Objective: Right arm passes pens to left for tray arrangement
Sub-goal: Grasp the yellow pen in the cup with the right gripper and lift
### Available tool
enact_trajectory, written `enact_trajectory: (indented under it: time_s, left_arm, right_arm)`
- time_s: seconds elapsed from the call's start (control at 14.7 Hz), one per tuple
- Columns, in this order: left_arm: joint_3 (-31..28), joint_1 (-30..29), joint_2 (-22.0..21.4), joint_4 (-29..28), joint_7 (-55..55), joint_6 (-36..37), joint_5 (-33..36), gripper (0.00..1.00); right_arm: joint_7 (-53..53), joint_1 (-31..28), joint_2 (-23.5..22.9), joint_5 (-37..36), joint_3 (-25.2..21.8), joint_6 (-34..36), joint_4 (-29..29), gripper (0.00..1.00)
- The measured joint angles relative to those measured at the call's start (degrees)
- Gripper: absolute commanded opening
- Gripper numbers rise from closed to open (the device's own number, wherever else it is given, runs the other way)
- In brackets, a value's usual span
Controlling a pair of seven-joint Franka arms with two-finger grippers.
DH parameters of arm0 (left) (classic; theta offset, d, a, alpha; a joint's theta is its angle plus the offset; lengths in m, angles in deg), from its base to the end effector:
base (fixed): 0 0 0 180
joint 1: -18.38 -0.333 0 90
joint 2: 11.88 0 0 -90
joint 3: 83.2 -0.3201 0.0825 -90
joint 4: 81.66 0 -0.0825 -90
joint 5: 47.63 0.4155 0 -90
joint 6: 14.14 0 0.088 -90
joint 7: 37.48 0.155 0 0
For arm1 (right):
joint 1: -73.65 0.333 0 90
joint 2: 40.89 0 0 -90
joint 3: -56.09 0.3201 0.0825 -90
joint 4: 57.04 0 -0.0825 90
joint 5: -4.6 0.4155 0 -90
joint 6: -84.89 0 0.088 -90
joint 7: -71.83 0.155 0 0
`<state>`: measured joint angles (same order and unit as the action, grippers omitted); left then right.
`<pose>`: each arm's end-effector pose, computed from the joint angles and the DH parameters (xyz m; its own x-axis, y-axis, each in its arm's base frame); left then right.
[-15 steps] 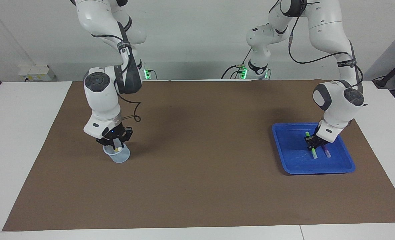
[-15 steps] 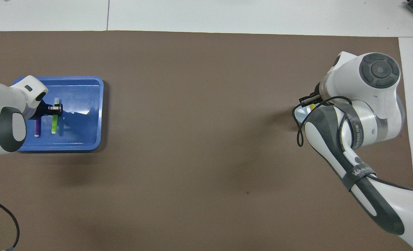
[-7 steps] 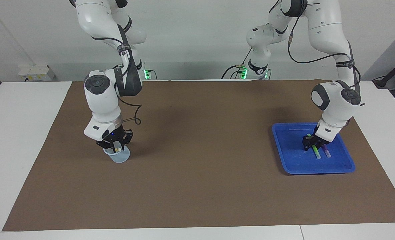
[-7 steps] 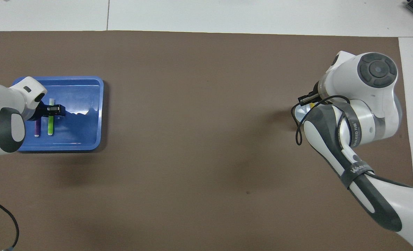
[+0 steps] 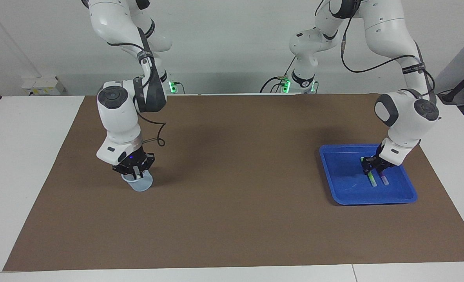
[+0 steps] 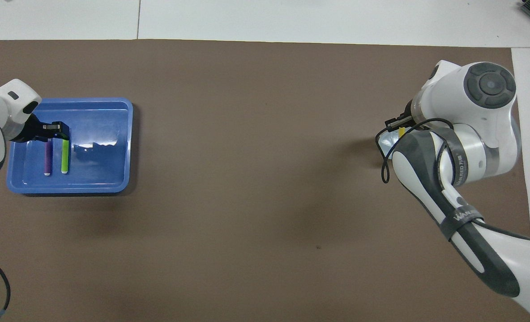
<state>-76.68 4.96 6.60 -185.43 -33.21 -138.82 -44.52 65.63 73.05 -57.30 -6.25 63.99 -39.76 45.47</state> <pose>0.6640 0.0876 0.3086 0.9988 0.0223 0.0438 0.0229 -0.9996 -0.0133 0.6736 0.0673 0.3450 0.9416 0.3263 0.0833 0.3135 -0.9397 0.1365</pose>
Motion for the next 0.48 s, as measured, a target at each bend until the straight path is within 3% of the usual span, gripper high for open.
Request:
enact_trajectory:
  time_s: [0.2,0.48]
  left_arm:
    - [0.5,0.2,-0.4,4.4,-2.0,5.0,0.0,0.62]
    - [1.4,2.4,-1.2,5.7,-9.4,7.3,-0.1,0.69]
  right_arm:
    - [0.0,-0.3,0.1,0.0,-0.1,3.6,-2.8,0.12]
    - [-0.1,-0.6,3.0,0.8,-0.1,7.7,-5.8,0.12]
